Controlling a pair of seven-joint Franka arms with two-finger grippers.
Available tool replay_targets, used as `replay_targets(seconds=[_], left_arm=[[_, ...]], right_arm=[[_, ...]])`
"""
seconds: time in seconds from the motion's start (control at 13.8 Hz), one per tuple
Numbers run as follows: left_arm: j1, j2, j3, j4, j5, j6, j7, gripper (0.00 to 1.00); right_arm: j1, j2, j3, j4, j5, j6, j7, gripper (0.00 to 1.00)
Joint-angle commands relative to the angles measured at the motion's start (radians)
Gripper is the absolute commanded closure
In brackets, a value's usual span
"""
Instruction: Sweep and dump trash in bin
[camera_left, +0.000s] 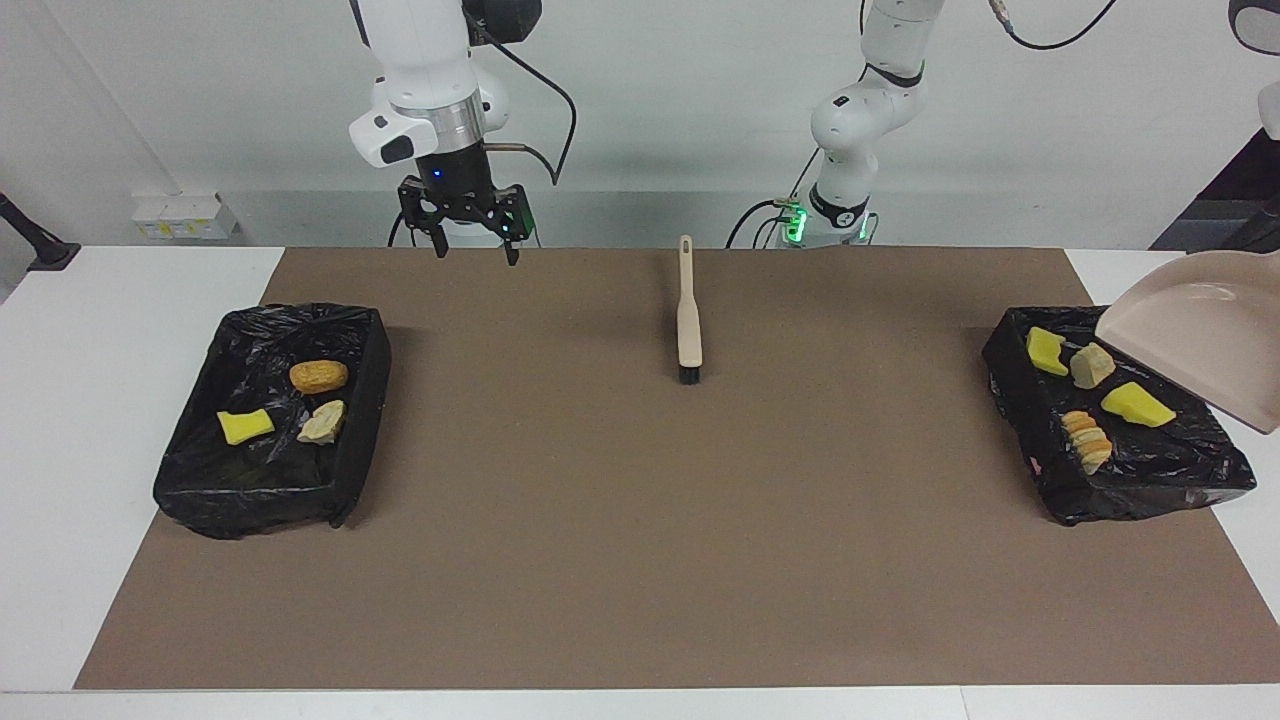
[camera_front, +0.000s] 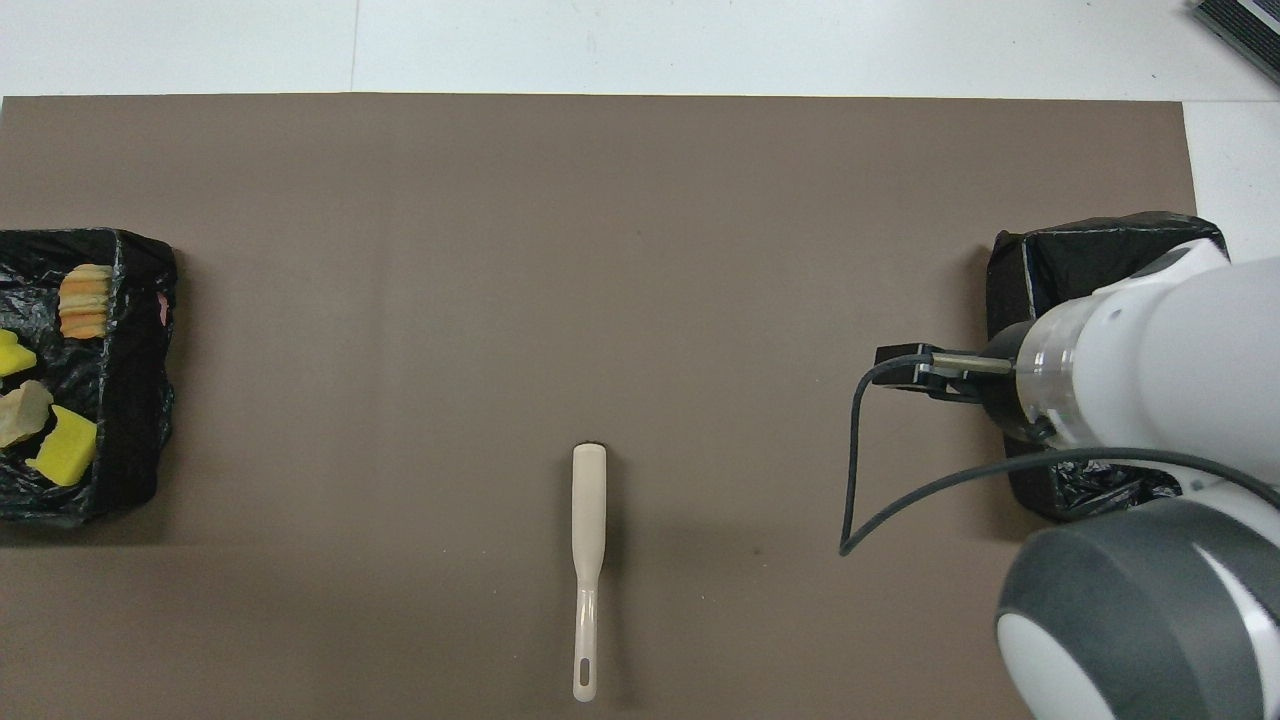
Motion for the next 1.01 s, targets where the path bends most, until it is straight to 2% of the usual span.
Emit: replay_targets(seconds=[0.0, 0.14, 0.29, 0.43, 0.65, 0.94], left_arm=[[-0.024, 0.002, 0.006, 0.029, -0.165, -0.032, -0.03, 1.0], [-0.076, -0.004, -0.029, 0.02, -0.205, -0.114, -0.2, 1.0], [-0.174, -0.009, -0.049, -0.007, -0.262, -0.182, -0.505, 1.0], [-0.295, -0.009, -0.049, -0.039, -0.308, -0.195, -0.787, 1.0], [-0.447, 0.009, -0.049, -0.107, -0.418, -0.146, -1.207, 1.0], [-0.633, 0.083, -0.049, -0.155, -0.486, 0.032, -1.519, 1.0]], right_arm=[[0.038, 0.107, -0.08, 0.162, -0.023, -0.094, -0.064, 0.0], [0.042, 0.142, -0.126, 0.233, -0.023, -0.141, -0.119, 0.0], [0.043, 0.147, -0.159, 0.245, -0.024, -0.144, -0.179, 0.0], [0.074, 0.148, -0.206, 0.246, -0.023, -0.144, -0.204, 0.0], [0.098, 0.15, -0.265, 0.246, -0.015, -0.145, -0.249, 0.0], [0.051, 0.179, -0.252, 0.293, -0.014, -0.176, -0.277, 0.0]])
